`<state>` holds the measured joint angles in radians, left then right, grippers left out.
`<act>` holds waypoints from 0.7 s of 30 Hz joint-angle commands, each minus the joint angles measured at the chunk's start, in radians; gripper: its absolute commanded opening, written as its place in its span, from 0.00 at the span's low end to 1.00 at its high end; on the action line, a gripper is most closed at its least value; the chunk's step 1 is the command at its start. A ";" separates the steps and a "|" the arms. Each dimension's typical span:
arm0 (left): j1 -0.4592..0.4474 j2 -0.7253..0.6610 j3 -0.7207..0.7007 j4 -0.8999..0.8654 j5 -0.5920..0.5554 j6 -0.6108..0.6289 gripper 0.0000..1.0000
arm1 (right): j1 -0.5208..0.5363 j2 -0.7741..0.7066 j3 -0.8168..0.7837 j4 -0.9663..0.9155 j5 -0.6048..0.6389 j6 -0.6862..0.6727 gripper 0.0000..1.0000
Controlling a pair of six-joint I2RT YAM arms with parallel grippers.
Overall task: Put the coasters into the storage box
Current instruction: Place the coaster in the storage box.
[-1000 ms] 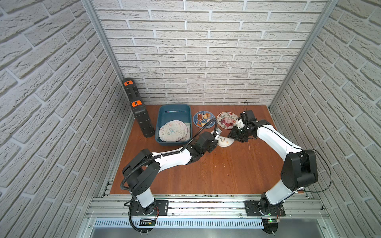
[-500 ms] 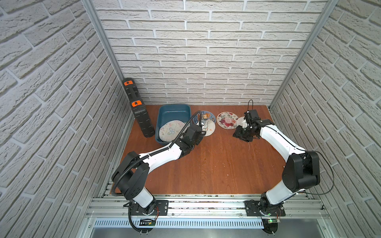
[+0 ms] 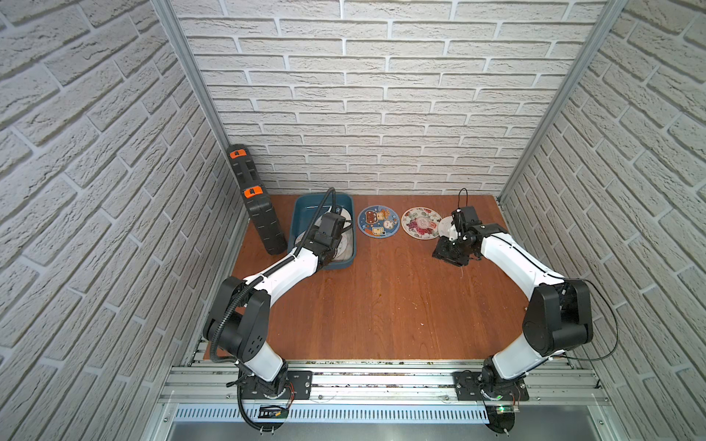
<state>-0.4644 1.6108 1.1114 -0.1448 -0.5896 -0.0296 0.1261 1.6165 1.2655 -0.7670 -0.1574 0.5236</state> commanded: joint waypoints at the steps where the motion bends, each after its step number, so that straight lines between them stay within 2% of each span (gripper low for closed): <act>1: 0.025 0.065 0.039 -0.029 -0.037 -0.009 0.00 | 0.003 0.003 -0.017 0.015 -0.006 -0.005 0.47; 10: 0.032 0.233 0.089 -0.119 0.024 -0.092 0.00 | 0.004 0.011 -0.017 0.015 -0.020 -0.004 0.46; 15: 0.030 0.259 0.113 -0.162 0.023 -0.122 0.00 | 0.004 0.005 -0.023 0.014 -0.017 -0.005 0.46; 21: 0.030 0.229 0.107 -0.174 0.042 -0.141 0.38 | 0.004 -0.001 -0.034 0.021 -0.020 -0.004 0.46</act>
<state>-0.4377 1.8725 1.1984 -0.2970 -0.5526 -0.1467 0.1272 1.6215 1.2488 -0.7662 -0.1707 0.5240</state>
